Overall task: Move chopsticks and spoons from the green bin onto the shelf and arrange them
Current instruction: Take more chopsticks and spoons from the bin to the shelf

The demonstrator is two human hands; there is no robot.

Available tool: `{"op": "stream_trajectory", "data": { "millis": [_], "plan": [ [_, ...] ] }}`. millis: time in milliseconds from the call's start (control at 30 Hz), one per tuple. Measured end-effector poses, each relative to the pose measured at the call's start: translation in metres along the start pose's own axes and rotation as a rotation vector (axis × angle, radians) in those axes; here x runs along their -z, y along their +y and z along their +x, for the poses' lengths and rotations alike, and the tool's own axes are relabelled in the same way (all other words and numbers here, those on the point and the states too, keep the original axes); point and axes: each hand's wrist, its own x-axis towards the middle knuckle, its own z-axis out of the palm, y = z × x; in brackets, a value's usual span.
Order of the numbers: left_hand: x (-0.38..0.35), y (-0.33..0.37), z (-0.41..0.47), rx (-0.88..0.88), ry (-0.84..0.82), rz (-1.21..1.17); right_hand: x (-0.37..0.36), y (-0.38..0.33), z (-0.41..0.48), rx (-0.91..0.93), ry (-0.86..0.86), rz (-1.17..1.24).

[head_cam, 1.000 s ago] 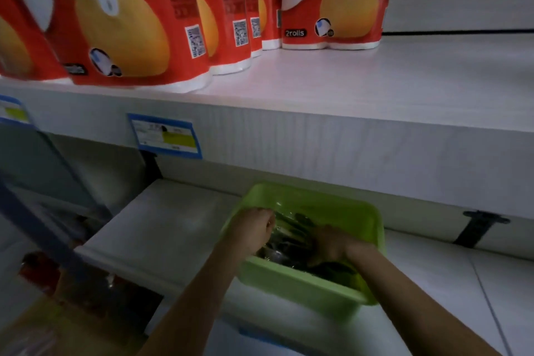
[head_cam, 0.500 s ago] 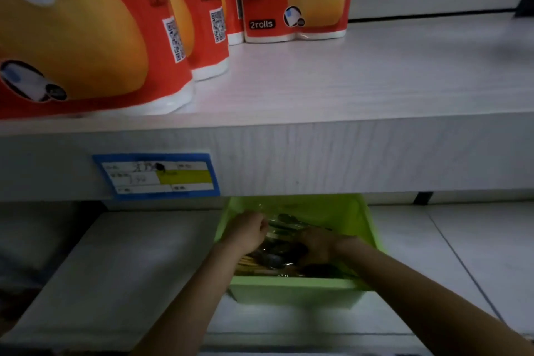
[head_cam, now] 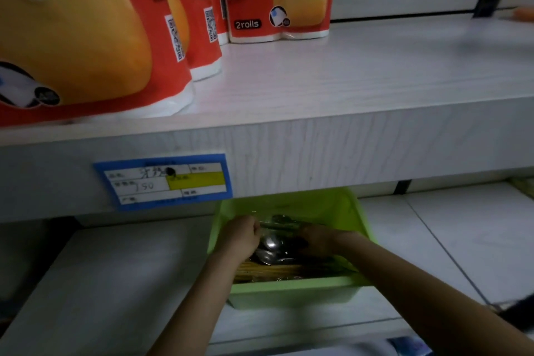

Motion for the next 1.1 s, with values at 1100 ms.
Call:
{"op": "stream_trajectory", "data": {
  "millis": [1100],
  "plan": [
    [-0.011, 0.018, -0.012, -0.179, -0.460, 0.179, 0.055, -0.023, -0.050, 0.066, 0.182, 0.131]
  ]
}}
